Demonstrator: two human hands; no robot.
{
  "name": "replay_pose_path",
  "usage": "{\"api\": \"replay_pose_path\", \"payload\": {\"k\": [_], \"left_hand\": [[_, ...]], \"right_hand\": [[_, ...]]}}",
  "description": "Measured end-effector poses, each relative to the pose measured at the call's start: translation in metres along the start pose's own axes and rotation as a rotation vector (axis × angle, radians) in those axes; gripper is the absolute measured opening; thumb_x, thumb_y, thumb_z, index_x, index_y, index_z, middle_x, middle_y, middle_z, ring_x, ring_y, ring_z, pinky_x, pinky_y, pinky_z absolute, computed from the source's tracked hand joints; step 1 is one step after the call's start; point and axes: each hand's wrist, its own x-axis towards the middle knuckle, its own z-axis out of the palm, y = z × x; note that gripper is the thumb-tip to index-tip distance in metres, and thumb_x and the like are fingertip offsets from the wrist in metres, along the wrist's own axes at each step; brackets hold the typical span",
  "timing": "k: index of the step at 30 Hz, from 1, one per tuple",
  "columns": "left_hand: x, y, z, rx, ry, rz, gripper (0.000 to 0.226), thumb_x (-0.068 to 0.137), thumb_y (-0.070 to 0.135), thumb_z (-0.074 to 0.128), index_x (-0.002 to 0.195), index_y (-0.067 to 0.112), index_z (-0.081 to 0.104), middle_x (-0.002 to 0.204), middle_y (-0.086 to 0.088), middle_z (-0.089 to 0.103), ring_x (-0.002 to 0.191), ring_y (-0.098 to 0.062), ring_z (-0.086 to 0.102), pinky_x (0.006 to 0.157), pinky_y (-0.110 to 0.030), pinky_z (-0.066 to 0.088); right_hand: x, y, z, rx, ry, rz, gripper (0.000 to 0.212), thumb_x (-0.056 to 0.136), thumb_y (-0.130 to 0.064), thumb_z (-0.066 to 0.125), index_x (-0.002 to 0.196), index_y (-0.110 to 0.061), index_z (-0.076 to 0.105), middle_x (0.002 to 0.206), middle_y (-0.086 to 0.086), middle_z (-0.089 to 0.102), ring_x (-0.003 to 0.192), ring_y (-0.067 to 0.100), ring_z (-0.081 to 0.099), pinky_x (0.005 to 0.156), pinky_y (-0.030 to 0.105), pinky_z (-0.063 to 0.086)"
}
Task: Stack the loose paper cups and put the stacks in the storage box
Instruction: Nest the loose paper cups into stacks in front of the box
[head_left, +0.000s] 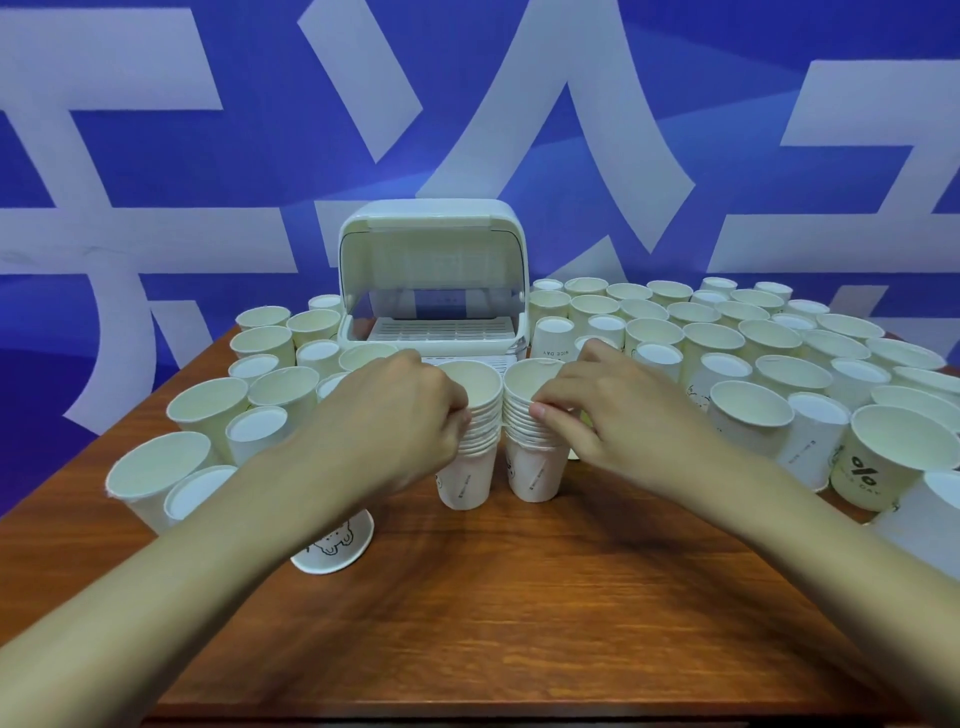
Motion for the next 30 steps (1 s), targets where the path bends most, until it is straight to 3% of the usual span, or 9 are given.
{"api": "replay_pose_path", "payload": {"k": [5,8,11,15,19,21,26,30], "left_hand": [[0.001,0.001,-0.002,0.047,-0.014,-0.018,0.035,0.094,0.044,0.04,0.088,0.023,0.068,0.086,-0.002,0.065,0.088,-0.023,0.055,0.072,-0.037,0.05],[0.002,0.003,-0.011,0.016,0.001,-0.048,0.039,0.092,0.054,0.039,0.106,0.032,0.068,0.101,0.005,0.069,0.097,-0.022,0.061,0.077,-0.034,0.049],[0.007,0.0,-0.025,-0.049,0.058,-0.059,0.035,0.091,0.054,0.043,0.107,0.035,0.068,0.102,0.014,0.07,0.095,-0.018,0.063,0.077,-0.034,0.051],[0.021,-0.018,-0.04,-0.053,0.076,-0.137,0.019,0.093,0.04,0.05,0.098,0.035,0.068,0.093,0.016,0.068,0.087,-0.019,0.062,0.072,-0.036,0.052],[0.041,-0.051,-0.034,0.044,-0.095,-0.193,0.013,0.089,0.03,0.058,0.093,0.031,0.07,0.093,0.007,0.07,0.084,-0.021,0.063,0.071,-0.039,0.054],[0.04,-0.06,-0.023,0.058,-0.224,-0.208,0.012,0.088,0.033,0.062,0.095,0.03,0.072,0.097,0.008,0.07,0.087,-0.018,0.062,0.071,-0.035,0.052],[0.028,-0.071,-0.01,-0.037,-0.323,-0.21,0.017,0.09,0.038,0.061,0.094,0.026,0.071,0.096,0.005,0.07,0.084,-0.014,0.062,0.078,-0.037,0.054],[0.014,-0.074,-0.019,0.016,-0.319,-0.179,0.017,0.091,0.037,0.058,0.106,0.031,0.065,0.11,0.009,0.067,0.089,-0.01,0.06,0.072,-0.029,0.047]], "right_hand": [[0.001,0.001,-0.003,0.032,0.002,0.008,0.046,0.093,-0.057,0.029,0.101,-0.035,0.07,0.087,-0.017,0.063,0.092,0.009,0.043,0.068,0.042,0.052],[0.001,0.012,-0.022,0.158,0.166,0.082,0.039,0.092,-0.057,0.039,0.1,-0.037,0.07,0.088,-0.02,0.064,0.088,0.004,0.05,0.072,0.04,0.051],[0.005,0.036,-0.044,0.173,0.257,0.161,0.03,0.093,-0.051,0.045,0.095,-0.035,0.071,0.082,-0.015,0.064,0.077,0.007,0.055,0.072,0.043,0.052],[0.014,0.071,-0.05,0.065,0.133,0.265,0.019,0.095,-0.037,0.054,0.101,-0.038,0.072,0.085,-0.014,0.067,0.078,0.008,0.058,0.073,0.04,0.053],[0.022,0.082,-0.029,-0.026,-0.082,0.236,0.018,0.094,-0.033,0.06,0.109,-0.036,0.07,0.096,-0.019,0.066,0.083,0.009,0.06,0.074,0.037,0.053],[0.027,0.077,-0.015,-0.037,-0.19,0.202,0.025,0.092,-0.039,0.063,0.116,-0.035,0.067,0.098,-0.022,0.061,0.084,0.007,0.059,0.076,0.038,0.054],[0.027,0.067,0.003,0.008,-0.309,0.097,0.047,0.079,-0.067,0.055,0.111,-0.034,0.066,0.105,-0.015,0.068,0.081,0.005,0.056,0.069,0.037,0.053],[0.024,0.056,0.008,-0.058,-0.294,0.056,0.02,0.085,-0.053,0.062,0.094,-0.035,0.059,0.088,-0.009,0.064,0.076,0.01,0.05,0.063,0.034,0.048]]}}
